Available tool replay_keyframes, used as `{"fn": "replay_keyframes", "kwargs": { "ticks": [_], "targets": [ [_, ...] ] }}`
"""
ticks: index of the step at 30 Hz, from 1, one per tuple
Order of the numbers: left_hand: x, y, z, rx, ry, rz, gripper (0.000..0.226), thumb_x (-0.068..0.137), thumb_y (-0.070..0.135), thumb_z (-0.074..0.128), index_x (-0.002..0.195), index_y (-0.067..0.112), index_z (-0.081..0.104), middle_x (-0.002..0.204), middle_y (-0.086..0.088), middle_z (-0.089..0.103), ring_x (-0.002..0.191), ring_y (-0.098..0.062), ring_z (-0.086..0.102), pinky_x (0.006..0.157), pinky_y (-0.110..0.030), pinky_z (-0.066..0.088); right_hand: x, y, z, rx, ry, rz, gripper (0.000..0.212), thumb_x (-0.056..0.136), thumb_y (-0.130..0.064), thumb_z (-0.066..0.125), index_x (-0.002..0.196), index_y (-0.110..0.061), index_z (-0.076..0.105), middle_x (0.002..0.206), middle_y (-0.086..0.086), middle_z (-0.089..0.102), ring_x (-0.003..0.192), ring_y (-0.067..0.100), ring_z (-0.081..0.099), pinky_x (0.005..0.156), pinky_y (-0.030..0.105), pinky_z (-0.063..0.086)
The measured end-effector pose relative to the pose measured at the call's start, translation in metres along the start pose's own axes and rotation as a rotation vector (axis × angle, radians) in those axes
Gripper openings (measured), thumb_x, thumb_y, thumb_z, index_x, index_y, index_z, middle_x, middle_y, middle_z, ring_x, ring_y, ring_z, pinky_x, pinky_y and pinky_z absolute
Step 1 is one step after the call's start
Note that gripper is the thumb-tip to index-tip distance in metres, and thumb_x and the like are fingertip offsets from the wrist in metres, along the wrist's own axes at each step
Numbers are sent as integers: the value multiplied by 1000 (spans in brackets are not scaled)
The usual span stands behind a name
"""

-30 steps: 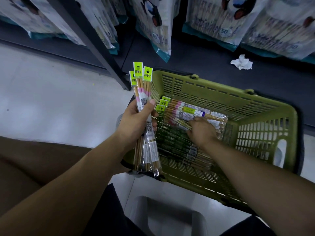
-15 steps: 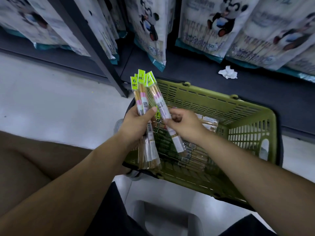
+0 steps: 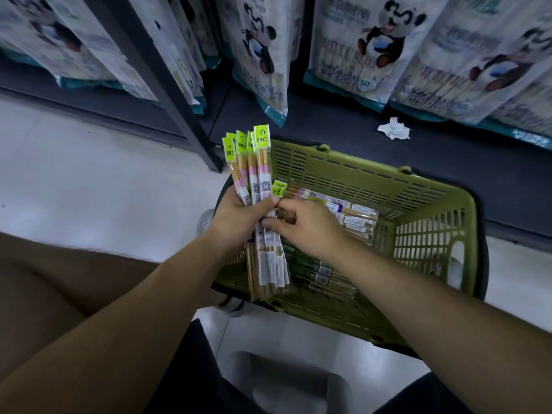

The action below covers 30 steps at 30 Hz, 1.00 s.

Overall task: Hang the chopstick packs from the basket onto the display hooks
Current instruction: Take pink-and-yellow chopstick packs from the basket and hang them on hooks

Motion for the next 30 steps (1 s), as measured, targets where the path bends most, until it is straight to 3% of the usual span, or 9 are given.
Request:
{"fn": "replay_keyframes", "kwargs": {
  "ticks": [3,6,9,13,17,20,24,27,30],
  "targets": [
    [5,-3,-8,83,120,-28,13,97,7,67,109,14,67,93,-9,77,83,-23,76,69,-36,61,-2,10,2,35,54,29,41,91,-67,52,100,-32,70,63,-15,55,57,-2,51,48,23,34],
    [10,-6,-14,112,162,-55,14,98,12,68,111,13,66,97,-12,78,85,-28,76,77,-43,62,1,48,-2,113,143,169,22,98,-42,60,90,-23,70,66,-13,61,60,1,54,55,27,39],
    [11,-10,-18,93,182,-86,19,98,16,68,117,11,64,97,-10,78,82,-25,76,76,-44,62,-2,106,-1,-116,18,337,17,98,-27,63,107,-17,72,97,0,74,87,20,67,74,35,54],
    [10,-15,-21,58,174,-102,22,97,17,68,118,10,64,99,-13,77,81,-25,75,71,-39,60,-4,152,-2,-340,-35,411,28,95,-27,66,122,-19,68,126,9,62,103,31,64,83,36,54],
    [10,-15,-22,39,173,-98,21,98,15,68,118,9,63,99,-14,76,79,-22,75,66,-34,59,5,164,8,-417,-68,400,38,91,-26,69,127,-17,62,131,10,53,116,34,57,88,38,51],
    [12,-18,-21,36,180,-100,18,97,15,69,114,11,64,99,-14,77,78,-23,74,65,-34,59,11,165,14,-507,-93,399,23,90,-18,65,112,-14,64,118,12,57,109,35,59,81,37,52],
    [14,-19,-19,33,169,-99,21,97,17,70,116,12,63,97,-11,77,81,-24,75,66,-33,59,14,165,20,-592,-102,392,27,93,-12,59,119,-13,63,119,13,60,109,35,59,74,33,44],
    [13,-20,-18,23,169,-107,20,96,18,70,115,15,64,92,-5,77,82,-24,76,66,-34,60,6,166,17,-555,-87,405,30,94,-15,59,124,-15,61,126,13,55,117,35,54,84,36,49],
    [12,-18,-16,6,171,-118,14,98,18,69,111,15,65,94,-6,78,82,-23,76,66,-34,60,-4,159,7,-428,-19,379,23,93,-21,62,115,-15,63,121,11,54,112,34,56,86,37,51]
  ]
}}
Point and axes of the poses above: each hand's wrist, its own x-axis towards the middle knuckle, its own z-axis out of the palm, y = z × x, the point moved 6 cm from there along x, towards the middle knuckle
